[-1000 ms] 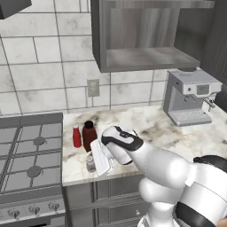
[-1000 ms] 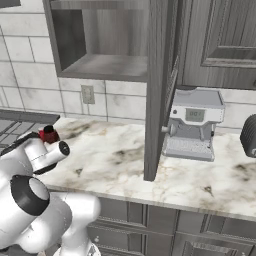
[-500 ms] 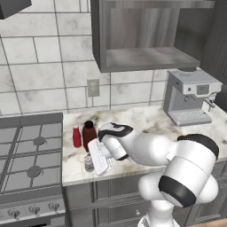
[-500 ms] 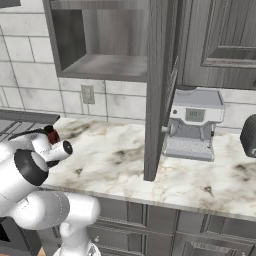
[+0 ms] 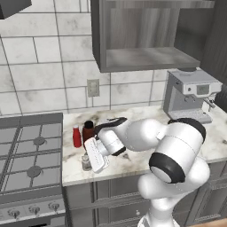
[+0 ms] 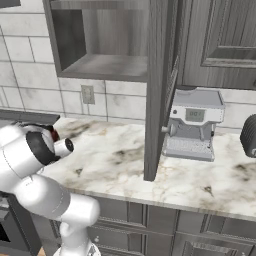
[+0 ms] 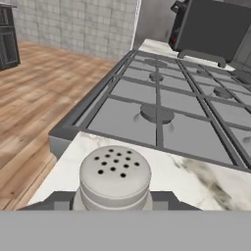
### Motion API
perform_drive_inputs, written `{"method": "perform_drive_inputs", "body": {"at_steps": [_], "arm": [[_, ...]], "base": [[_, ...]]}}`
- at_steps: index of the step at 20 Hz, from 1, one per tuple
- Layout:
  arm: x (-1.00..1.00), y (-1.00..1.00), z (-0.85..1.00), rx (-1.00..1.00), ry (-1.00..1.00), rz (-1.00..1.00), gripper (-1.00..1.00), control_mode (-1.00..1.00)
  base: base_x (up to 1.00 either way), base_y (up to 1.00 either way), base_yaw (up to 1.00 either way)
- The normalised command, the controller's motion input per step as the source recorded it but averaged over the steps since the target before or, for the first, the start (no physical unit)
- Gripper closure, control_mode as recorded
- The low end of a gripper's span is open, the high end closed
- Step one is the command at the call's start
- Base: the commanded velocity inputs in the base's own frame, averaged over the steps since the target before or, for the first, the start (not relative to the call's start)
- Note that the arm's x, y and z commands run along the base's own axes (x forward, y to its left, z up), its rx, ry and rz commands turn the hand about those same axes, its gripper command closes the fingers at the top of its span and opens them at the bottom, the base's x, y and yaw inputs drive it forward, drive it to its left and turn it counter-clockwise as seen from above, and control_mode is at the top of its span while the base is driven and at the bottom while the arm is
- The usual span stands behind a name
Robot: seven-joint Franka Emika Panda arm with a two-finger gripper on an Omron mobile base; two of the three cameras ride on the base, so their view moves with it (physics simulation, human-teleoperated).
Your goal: Collect the paprika, ketchup, and shaker from the cabinet and place them next to the stove.
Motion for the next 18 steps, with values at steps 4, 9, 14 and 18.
{"method": "perform_drive_inputs", "body": {"at_steps": [4,9,14,18], "arm": [[0.1,0.12,-0.1,0.03,0.0,0.0,1.0,-1.0],[0.0,0.09,-0.1,0.01,0.0,0.0,1.0,-1.0],[-0.03,0.02,-0.03,0.0,0.0,0.0,1.0,-1.0],[-0.12,0.04,-0.11,0.0,0.0,0.0,1.0,-1.0]], "base": [[0.0,0.0,0.0],[0.0,0.0,0.0],[0.0,0.0,0.0],[0.0,0.0,0.0]]}}
